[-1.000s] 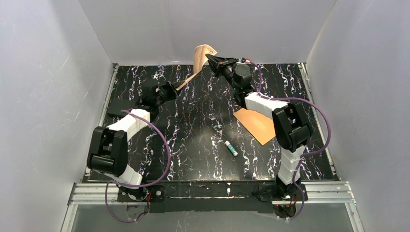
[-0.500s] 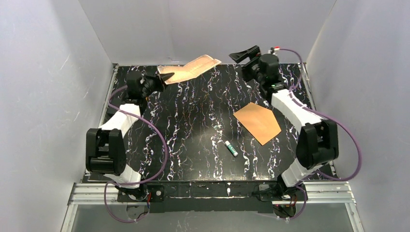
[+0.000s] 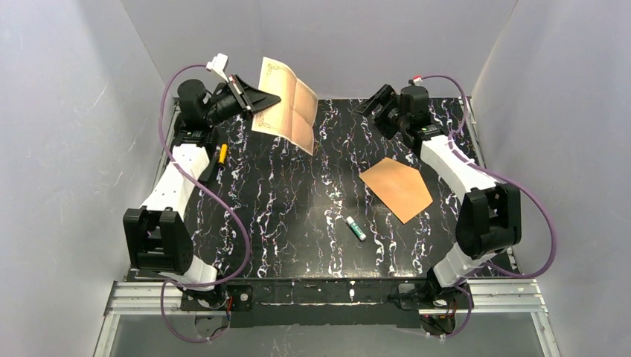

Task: Place the letter into the envelope and seal it

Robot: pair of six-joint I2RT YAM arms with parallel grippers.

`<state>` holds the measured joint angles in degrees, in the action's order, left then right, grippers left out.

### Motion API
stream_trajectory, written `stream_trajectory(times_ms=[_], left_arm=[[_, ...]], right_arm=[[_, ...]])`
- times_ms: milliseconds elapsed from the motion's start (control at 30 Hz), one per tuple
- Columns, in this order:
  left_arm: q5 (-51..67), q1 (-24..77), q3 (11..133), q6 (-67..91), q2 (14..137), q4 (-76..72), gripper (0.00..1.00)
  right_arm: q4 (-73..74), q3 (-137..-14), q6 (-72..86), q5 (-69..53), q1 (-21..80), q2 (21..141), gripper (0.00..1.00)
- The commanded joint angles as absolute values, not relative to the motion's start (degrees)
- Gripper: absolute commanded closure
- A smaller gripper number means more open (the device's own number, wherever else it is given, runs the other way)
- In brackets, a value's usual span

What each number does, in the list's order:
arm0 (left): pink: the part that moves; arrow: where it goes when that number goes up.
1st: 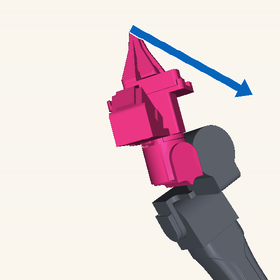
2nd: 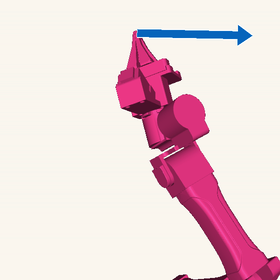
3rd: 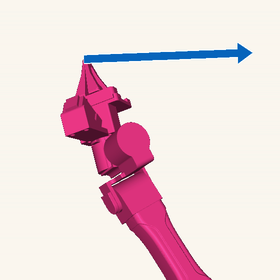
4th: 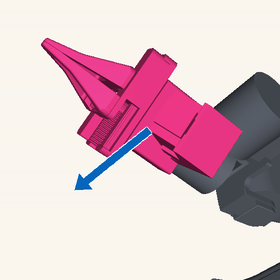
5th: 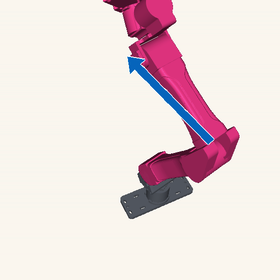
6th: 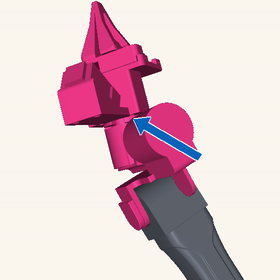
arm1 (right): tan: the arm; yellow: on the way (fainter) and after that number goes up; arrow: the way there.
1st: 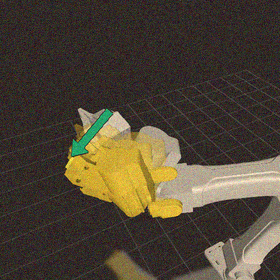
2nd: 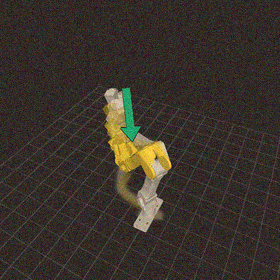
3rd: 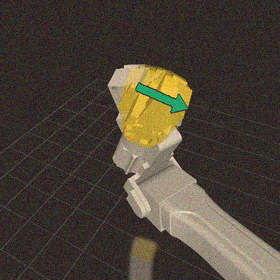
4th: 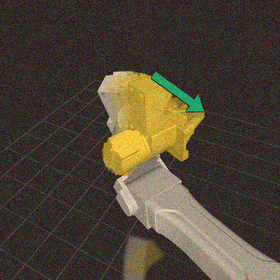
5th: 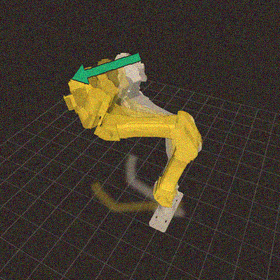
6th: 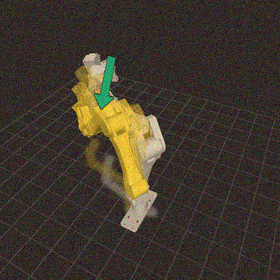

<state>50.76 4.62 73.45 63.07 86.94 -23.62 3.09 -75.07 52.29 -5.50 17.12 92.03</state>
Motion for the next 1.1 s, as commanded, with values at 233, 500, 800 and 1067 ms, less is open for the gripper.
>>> stream_trajectory(times_ms=[233, 500, 800, 1067], left_arm=[[50.8, 4.6, 84.7, 71.8, 80.6, -23.7, 1.0], [47.0, 4.6, 86.7, 81.8, 83.8, -23.7, 1.0], [44.9, 5.0, 84.8, 83.9, 86.3, -23.6, 1.0], [46.3, 6.2, 83.9, 84.6, 86.9, -23.6, 1.0]], right_arm=[[-9.9, -77.3, 59.7, -16.9, 20.5, 97.4, 0.11], [-59.4, -74.4, 85.9, -24.8, 22.3, 102.5, 0.12], [-65.6, -77.6, 86.8, -26.7, 23.7, 99.0, 0.04], [-54.4, -83.2, 78.2, -30.0, 27.3, 98.6, 0.01]])
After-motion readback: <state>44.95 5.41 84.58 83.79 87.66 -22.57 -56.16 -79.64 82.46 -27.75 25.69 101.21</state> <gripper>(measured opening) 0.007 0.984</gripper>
